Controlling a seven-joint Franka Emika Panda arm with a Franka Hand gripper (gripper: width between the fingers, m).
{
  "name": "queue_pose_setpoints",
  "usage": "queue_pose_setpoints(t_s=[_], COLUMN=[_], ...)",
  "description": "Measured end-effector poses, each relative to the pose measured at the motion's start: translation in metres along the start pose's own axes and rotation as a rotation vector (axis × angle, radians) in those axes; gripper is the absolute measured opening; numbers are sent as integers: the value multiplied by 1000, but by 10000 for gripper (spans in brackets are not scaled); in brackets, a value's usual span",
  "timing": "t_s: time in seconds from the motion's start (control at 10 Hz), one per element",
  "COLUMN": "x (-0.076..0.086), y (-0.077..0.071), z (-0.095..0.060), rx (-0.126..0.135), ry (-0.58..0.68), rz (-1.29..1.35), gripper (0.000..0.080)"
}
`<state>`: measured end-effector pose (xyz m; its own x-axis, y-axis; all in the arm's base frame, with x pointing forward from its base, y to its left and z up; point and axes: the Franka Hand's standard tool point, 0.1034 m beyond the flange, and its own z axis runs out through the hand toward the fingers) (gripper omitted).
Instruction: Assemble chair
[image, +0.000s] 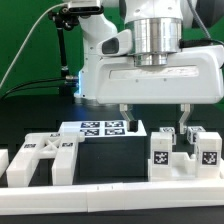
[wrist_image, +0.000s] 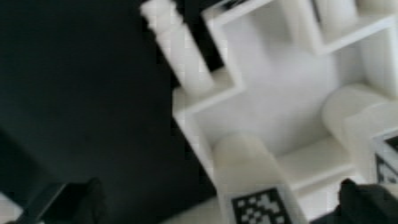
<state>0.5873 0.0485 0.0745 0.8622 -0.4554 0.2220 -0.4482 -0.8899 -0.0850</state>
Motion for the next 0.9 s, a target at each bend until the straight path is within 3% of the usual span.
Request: queue_pose_setpoints(t_s=[0.3,0.5,0.9], x=[3,16,3], y=[4,20,8], z=[1,25,55], rx=[-5,-13,-6], ry=[-2,111,175], rz=[-197,-297,-319], gripper=[649,649,649])
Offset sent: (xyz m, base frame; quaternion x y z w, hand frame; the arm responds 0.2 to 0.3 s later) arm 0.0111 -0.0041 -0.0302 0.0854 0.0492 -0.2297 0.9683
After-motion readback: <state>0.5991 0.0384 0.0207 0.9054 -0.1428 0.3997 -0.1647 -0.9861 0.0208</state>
